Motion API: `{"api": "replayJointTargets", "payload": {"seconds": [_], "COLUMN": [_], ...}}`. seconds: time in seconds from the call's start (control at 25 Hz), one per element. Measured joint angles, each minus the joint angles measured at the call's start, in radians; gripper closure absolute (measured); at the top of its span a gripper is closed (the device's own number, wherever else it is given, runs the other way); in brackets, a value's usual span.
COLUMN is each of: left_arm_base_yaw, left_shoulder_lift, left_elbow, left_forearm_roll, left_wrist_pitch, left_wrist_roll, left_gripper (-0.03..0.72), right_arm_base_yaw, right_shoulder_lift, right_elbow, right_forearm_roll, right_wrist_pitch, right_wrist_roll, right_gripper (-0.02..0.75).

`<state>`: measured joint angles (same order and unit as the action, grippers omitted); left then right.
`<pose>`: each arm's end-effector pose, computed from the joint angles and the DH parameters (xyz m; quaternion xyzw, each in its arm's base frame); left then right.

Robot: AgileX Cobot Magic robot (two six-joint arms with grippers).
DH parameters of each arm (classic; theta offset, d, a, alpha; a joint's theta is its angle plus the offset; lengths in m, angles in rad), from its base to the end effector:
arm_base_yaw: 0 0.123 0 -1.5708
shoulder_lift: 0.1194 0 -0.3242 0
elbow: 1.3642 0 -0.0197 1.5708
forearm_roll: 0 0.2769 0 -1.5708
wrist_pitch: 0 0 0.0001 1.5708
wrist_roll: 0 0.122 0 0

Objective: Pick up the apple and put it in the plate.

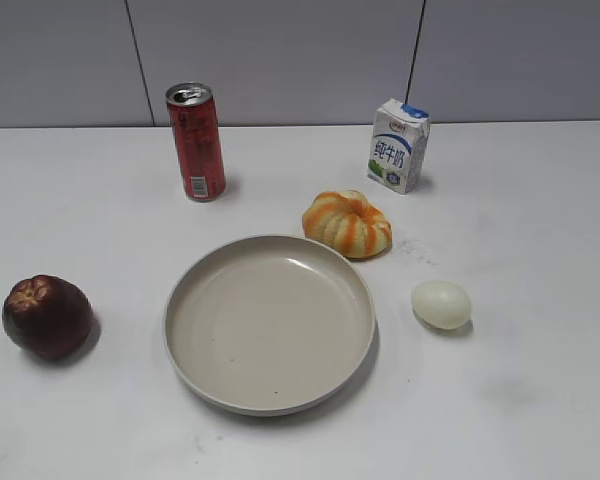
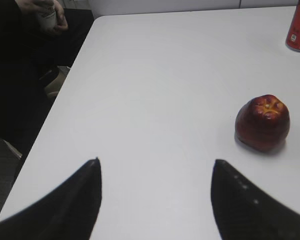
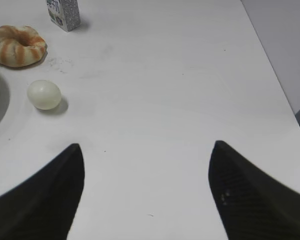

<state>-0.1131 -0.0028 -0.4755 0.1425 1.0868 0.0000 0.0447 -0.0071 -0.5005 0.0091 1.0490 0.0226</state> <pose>0.0081 0.0145 0.2658 0.0459 0.8620 0.0428 0.5029 0.0057 0.0012 0.2772 -0.0095 0.8481 0.0224 0.5293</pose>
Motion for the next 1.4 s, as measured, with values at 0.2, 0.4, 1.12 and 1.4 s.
{"api": "replayJointTargets", "payload": {"seconds": [0.2,0.4,1.12,1.4], "left_arm_base_yaw": [0.0,0.0,0.0,0.0], "left_shoulder_lift": [0.0,0.0,0.039,0.281], "left_elbow": [0.0,0.0,-0.029,-0.047], "left_forearm_roll": [0.0,0.0,0.004,-0.131], "left_wrist_pitch": [0.0,0.0,-0.077,-0.25], "left_wrist_roll": [0.0,0.0,0.0,0.088], "left_gripper": [0.17,0.17,0.17,0.094], "right_arm_base_yaw": [0.0,0.0,0.0,0.0], "right_shoulder_lift": [0.0,0.0,0.0,0.0], "right_elbow": [0.0,0.0,0.0,0.0], "right_forearm_roll": [0.0,0.0,0.0,0.0], "right_wrist_pitch": [0.0,0.0,0.001,0.001], "right_wrist_roll": [0.0,0.0,0.0,0.0], "right_gripper": [0.153,0.153,0.153,0.153]}}
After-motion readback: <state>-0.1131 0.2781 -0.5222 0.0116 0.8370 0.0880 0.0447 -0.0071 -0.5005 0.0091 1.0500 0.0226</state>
